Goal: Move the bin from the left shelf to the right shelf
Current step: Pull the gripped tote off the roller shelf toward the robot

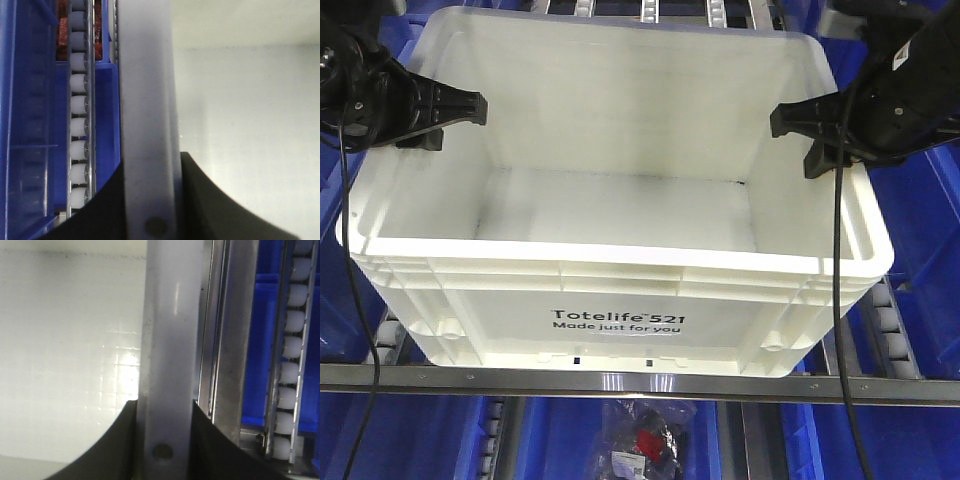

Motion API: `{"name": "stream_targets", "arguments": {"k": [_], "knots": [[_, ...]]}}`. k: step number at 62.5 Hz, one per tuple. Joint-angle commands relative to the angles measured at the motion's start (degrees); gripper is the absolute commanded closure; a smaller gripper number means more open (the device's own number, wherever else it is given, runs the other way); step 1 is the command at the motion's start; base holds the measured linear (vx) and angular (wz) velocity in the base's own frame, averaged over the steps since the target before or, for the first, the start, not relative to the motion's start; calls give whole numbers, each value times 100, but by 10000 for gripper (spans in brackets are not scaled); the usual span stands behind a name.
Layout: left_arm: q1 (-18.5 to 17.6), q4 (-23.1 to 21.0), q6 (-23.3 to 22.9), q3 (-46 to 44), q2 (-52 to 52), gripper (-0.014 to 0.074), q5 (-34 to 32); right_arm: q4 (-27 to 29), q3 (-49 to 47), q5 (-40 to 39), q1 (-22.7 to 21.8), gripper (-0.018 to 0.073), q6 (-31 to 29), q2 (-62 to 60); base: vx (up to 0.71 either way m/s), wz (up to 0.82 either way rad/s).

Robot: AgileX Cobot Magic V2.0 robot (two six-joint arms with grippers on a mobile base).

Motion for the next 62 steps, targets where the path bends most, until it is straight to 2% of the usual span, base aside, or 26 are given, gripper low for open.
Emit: {"name": "stream_targets", "arguments": {"k": [1,12,27,37,44,52,62], "knots": [[52,279,366,-211,-354,540,-216,-619,-246,-418,-108,568,-88,-473,0,0],[52,109,391,-211,-354,540,-84,-614,-209,-300,-104,568,-139,-679,0,0],[52,123,391,-211,-361,540,185,-638,622,-936,-104,568,-188,-1223,0,0],[52,129,437,-178,-416,540,234,-638,771,-1056,-104,568,-194,-1456,0,0],[52,77,425,186,-711,540,-87,-638,771,-1016,-104,568,-222,-1456,0,0],[52,-70,414,701,-1216,540,-749,-638,771,-1049,-104,568,-228,-1446,0,0],[52,-48,418,811,-1447,540,-875,-656,771,-1080,-104,568,-228,-1446,0,0]]}}
